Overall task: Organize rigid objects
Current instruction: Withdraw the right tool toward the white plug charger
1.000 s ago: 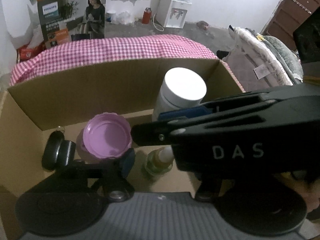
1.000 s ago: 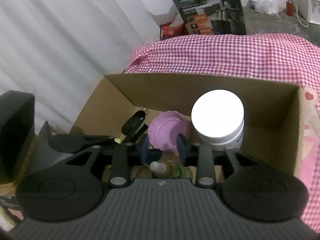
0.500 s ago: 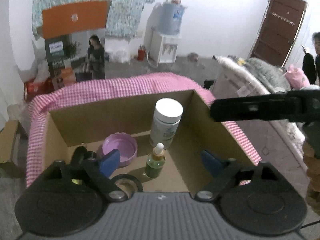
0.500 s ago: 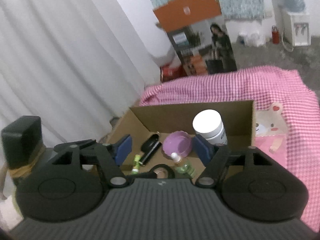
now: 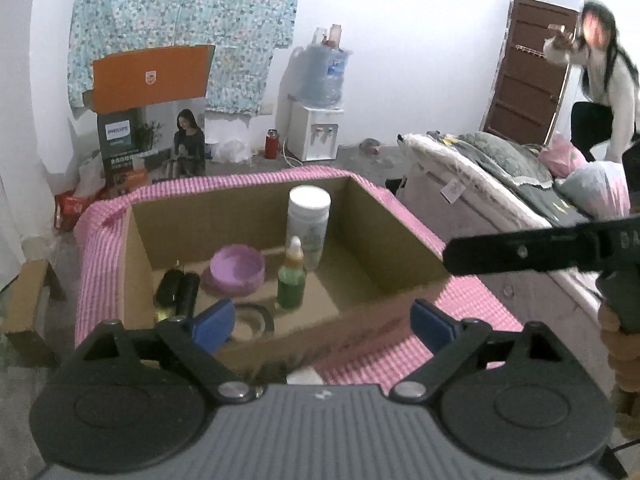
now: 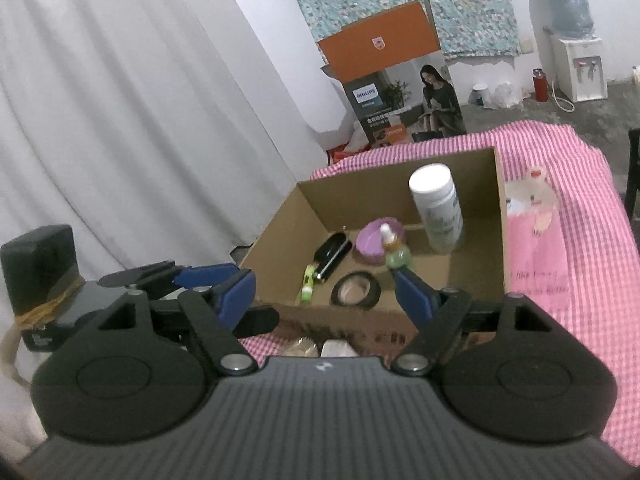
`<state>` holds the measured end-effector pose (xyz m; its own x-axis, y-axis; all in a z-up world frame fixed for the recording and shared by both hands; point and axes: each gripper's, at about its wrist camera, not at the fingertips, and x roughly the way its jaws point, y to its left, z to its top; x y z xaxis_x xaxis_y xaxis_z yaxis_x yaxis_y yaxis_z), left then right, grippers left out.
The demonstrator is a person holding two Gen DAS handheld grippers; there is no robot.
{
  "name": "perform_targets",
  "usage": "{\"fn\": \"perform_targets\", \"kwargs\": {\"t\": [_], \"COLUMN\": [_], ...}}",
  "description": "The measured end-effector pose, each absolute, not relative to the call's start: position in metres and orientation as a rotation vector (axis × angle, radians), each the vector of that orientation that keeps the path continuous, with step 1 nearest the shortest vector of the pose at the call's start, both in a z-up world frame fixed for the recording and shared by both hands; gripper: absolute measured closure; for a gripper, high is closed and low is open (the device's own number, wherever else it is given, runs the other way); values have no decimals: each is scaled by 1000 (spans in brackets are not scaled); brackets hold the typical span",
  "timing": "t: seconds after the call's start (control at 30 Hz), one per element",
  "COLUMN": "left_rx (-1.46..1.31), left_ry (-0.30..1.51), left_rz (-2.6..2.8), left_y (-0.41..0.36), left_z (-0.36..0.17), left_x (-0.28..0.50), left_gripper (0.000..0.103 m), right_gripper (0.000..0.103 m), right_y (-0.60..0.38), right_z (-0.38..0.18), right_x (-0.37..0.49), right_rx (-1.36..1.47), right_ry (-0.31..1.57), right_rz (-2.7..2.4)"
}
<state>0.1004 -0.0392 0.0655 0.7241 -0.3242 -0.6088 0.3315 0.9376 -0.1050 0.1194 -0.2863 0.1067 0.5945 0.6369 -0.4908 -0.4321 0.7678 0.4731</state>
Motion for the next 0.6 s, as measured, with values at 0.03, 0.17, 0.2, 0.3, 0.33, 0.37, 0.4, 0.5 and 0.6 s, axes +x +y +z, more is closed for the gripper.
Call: {"fn": "perform_targets", "kwargs": {"t": [0.03, 0.17, 0.2, 0.3, 0.33, 0.37, 0.4, 0.5, 0.6], "left_rx": [11, 11, 15, 30, 41, 52, 63, 111, 148], "left_ry": [671, 695, 699, 703, 702, 697, 688, 668, 669], "left_rz": [-360, -348, -347, -336, -336, -331, -325, -319, -325], "left_y": [-38, -38, -37, -39, -41, -42, -44, -53, -62], "left_z": [61, 39, 33, 17, 13, 9, 4, -6, -16], "left_x": [96, 79, 76, 71, 71, 71, 70, 69, 68], "left_gripper": [8, 8, 8, 8, 8, 8, 9, 14, 25], "right_gripper": [26, 26, 26, 26, 26, 27, 28, 35, 47], "right_y": [-285, -277, -274, -265, -262, -259, -257, -246, -236], "right_z": [102, 78, 71, 54, 48, 44, 40, 26, 15], "right_x": [115, 106, 105, 109, 111, 114, 117, 126, 135], "right_rx": [328, 357, 365, 388, 397, 404, 410, 420, 421], "right_ry": [695, 733, 748, 792, 806, 819, 830, 862, 895], "right_rz": [632, 629, 629, 635, 635, 635, 635, 627, 617]}}
